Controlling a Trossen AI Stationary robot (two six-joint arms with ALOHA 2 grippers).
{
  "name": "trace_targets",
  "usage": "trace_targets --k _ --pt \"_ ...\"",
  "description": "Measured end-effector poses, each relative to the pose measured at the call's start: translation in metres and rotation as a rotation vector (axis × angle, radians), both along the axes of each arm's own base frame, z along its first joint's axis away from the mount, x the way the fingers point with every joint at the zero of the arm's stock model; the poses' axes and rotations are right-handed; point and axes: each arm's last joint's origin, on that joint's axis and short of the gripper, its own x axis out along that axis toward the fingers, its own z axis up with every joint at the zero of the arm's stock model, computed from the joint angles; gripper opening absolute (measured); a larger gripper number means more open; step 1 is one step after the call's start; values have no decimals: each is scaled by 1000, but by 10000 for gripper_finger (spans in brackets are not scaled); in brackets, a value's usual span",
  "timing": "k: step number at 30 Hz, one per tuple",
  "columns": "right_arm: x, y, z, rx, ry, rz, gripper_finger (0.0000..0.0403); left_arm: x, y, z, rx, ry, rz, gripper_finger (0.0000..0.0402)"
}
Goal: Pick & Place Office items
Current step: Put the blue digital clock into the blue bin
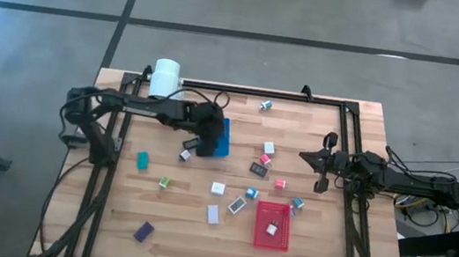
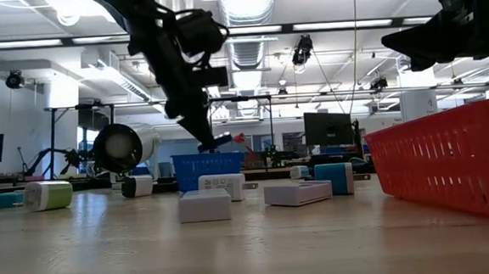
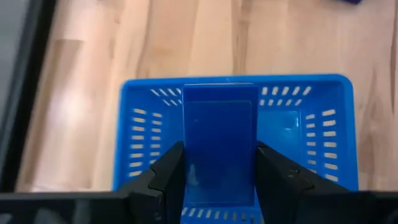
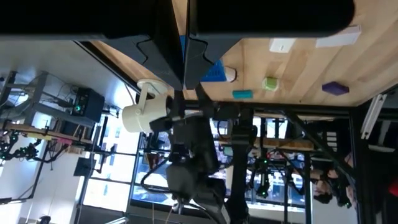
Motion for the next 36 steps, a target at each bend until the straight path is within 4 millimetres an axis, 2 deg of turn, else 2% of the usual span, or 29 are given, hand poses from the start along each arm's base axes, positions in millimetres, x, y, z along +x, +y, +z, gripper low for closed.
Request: trace_targets --k 11,18,22,28,31,36 --pt "0 0 0 0 3 0 8 10 5 -49 -45 143 13 149" --pt "0 0 0 0 3 0 8 20 9 -57 -54 171 9 149" --pt "0 0 -1 1 9 0 8 21 9 -57 -58 175 9 153" --pt "0 0 -1 1 10 0 8 19 9 -54 -61 175 8 245" --pt "0 0 -1 1 10 0 8 18 8 -49 -56 169 8 275" --pt "0 0 -1 1 10 0 8 11 6 -14 -41 117 7 284"
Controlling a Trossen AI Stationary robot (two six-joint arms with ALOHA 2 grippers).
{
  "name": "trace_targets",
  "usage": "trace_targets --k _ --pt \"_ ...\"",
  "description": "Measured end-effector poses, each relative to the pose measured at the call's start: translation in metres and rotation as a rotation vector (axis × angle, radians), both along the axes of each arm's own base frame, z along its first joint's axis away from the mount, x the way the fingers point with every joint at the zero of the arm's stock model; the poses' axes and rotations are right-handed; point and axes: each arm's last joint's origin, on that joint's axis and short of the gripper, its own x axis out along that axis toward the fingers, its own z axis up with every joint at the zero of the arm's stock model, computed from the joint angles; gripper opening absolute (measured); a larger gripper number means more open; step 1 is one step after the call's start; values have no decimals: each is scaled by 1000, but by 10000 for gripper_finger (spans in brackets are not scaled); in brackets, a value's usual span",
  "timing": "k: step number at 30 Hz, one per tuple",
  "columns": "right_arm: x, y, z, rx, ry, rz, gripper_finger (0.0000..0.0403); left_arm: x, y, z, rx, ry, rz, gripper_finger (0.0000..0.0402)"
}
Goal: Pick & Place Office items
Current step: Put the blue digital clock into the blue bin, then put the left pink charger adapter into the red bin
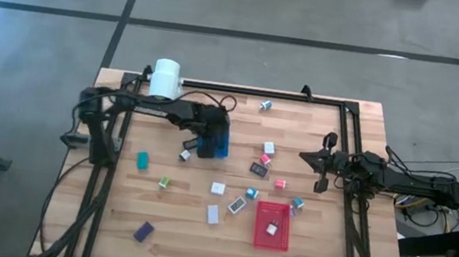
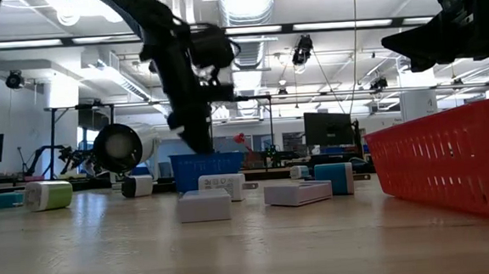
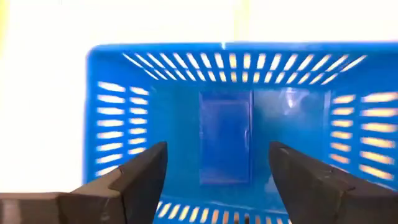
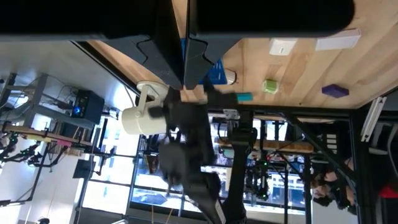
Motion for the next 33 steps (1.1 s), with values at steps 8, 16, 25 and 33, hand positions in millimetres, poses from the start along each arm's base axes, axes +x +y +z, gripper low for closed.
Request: trace_targets --k 8,16,25,33 --pt "0 0 0 1 -1 0 8 -45 -15 80 33 -279 -50 235" --pt "0 0 0 1 -1 0 8 -114 -40 117 52 -713 -154 36" --pt "0 0 0 -4 0 0 8 -174 -57 80 114 -1081 -131 6" --pt "0 0 0 -9 2 -1 8 -206 -66 43 162 -1211 -148 5"
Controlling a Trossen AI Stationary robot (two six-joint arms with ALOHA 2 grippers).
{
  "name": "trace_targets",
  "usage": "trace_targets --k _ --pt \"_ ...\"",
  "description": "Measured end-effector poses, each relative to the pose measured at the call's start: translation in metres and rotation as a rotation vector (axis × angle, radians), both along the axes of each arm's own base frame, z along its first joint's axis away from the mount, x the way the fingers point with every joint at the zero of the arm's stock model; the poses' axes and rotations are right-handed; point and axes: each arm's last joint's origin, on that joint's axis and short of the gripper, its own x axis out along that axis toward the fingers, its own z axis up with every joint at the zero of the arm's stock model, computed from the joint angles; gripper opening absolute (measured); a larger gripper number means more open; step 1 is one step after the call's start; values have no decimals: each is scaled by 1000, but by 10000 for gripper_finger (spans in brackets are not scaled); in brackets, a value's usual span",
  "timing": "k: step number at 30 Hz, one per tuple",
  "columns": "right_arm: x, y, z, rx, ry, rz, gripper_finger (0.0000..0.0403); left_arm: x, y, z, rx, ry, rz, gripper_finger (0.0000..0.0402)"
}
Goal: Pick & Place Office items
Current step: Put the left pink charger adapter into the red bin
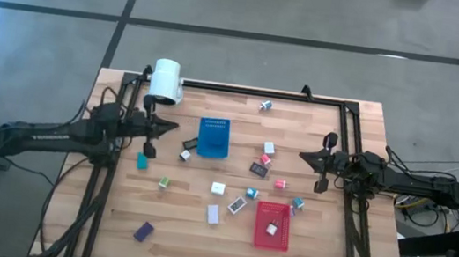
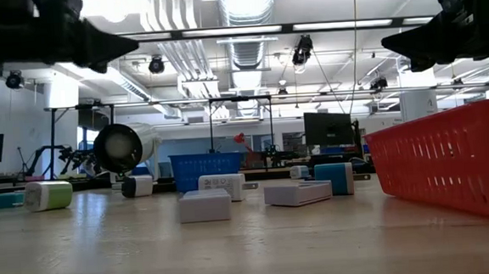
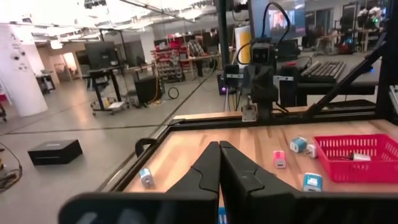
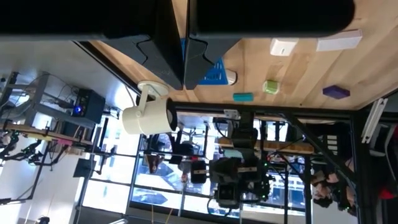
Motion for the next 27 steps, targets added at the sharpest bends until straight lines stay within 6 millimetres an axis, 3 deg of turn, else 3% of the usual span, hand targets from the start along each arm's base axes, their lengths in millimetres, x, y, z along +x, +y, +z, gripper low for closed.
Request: trace_targets --k 4,12,18,27 --pt "0 0 0 -22 1 -4 8 -9 -2 -14 22 38 17 3" --pt "0 -2 0 -21 3 -54 8 -19 1 -11 49 -3 140 5" --pt "0 -2 0 -16 2 -54 8 -20 -1 -17 69 -68 83 5" --pt "0 -2 1 -14 -7 -84 8 -20 0 -44 0 10 97 4"
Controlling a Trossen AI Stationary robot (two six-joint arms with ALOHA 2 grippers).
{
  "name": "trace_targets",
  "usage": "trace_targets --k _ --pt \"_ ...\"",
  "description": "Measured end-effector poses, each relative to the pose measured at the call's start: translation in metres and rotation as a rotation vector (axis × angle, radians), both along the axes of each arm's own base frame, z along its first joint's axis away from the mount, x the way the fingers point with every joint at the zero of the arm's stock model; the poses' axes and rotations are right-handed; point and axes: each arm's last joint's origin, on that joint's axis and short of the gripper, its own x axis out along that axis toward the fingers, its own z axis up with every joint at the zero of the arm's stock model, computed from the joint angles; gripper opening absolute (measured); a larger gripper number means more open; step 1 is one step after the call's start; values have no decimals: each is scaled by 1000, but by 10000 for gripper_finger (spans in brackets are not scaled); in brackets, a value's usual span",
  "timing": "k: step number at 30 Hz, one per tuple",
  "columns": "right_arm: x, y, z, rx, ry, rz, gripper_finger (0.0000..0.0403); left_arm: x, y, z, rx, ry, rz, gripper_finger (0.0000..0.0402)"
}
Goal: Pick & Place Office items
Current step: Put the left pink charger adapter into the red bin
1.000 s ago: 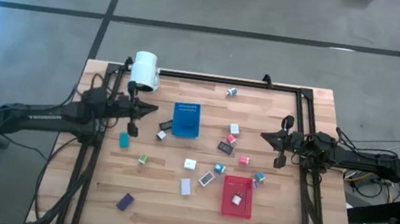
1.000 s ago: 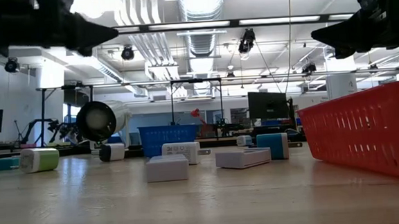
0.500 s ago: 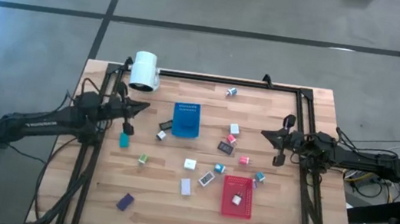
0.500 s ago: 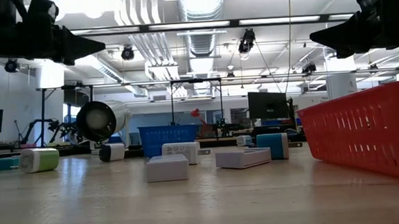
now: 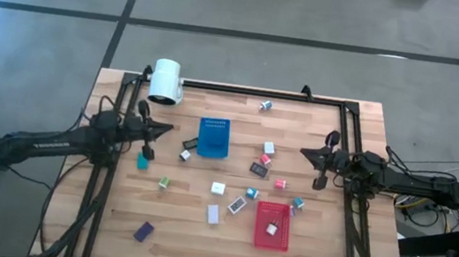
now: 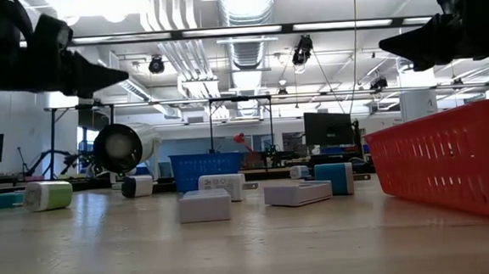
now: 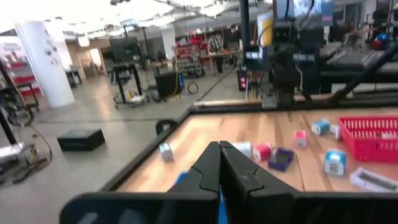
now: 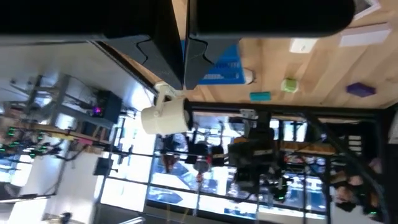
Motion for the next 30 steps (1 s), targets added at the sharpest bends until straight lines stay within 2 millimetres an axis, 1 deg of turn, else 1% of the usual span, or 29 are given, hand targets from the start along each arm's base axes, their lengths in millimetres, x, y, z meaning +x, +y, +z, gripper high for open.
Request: trace_targets --k 3,6,16,26,28,30 --pt "0 -1 1 3 -6 -28 8 0 0 -11 -14 42 1 8" --pt "0 -1 2 1 -23 -29 8 -1 1 -15 21 94 9 12" --pt "-1 -1 3 -11 -29 -34 8 0 1 -8 40 31 13 4" --pt "1 -1 -1 8 9 -31 8 0 1 -7 21 14 13 12" --pt "2 -1 -2 35 11 -44 8 0 1 -7 20 14 13 10" --pt "2 -3 -2 103 3 -87 8 0 1 -7 19 14 13 8"
